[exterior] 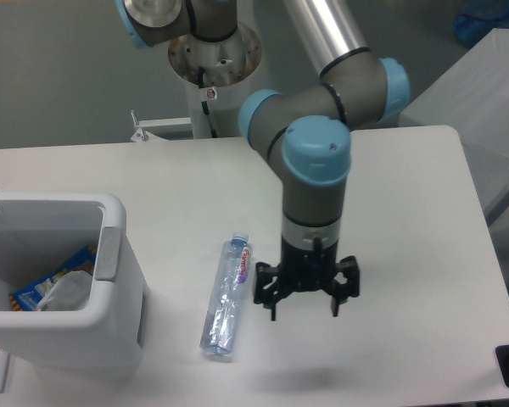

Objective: Place the trash in the trash can
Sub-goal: 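Move the open gripper back over the clear water bottle and lower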

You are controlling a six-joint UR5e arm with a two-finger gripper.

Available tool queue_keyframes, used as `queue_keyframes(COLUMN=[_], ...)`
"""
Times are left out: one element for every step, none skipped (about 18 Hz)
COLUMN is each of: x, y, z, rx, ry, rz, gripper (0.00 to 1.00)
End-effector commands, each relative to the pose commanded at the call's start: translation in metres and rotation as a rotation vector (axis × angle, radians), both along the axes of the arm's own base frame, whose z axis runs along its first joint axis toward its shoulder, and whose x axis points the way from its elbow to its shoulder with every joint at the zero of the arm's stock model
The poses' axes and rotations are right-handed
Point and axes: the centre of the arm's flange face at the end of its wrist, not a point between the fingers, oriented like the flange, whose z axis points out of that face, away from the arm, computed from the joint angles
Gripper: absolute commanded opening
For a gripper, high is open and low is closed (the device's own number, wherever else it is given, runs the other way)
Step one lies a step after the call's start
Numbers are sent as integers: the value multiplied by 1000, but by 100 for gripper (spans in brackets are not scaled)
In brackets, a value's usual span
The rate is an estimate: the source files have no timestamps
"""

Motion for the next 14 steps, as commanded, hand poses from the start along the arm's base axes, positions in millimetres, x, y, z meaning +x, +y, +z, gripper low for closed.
queue_keyframes(x=[7, 10, 15, 21, 25, 25, 25, 23, 23, 26, 26, 30, 33, 39], y=[4, 3, 0, -5, -7, -7, -3, 1, 4, 8, 9, 12, 14, 19], z=[-3, -8, -14, -24, -31, -35, -42, -52, -60, -64, -65, -64, -63, -71], rx=[-8, -22, -41, -62, -73, -81, -91, -101, -105, -107, -108, -101, -95, -101], ry=[-7, -19, -37, -53, -63, -59, -55, -58, -63, -65, -65, -68, -72, -85], rz=[-10, -13, -15, -17, -22, -46, -84, -106, -116, -122, -124, -132, -137, -149], gripper=[100, 100, 100, 100, 100, 100, 100, 100, 100, 100, 100, 100, 100, 100])
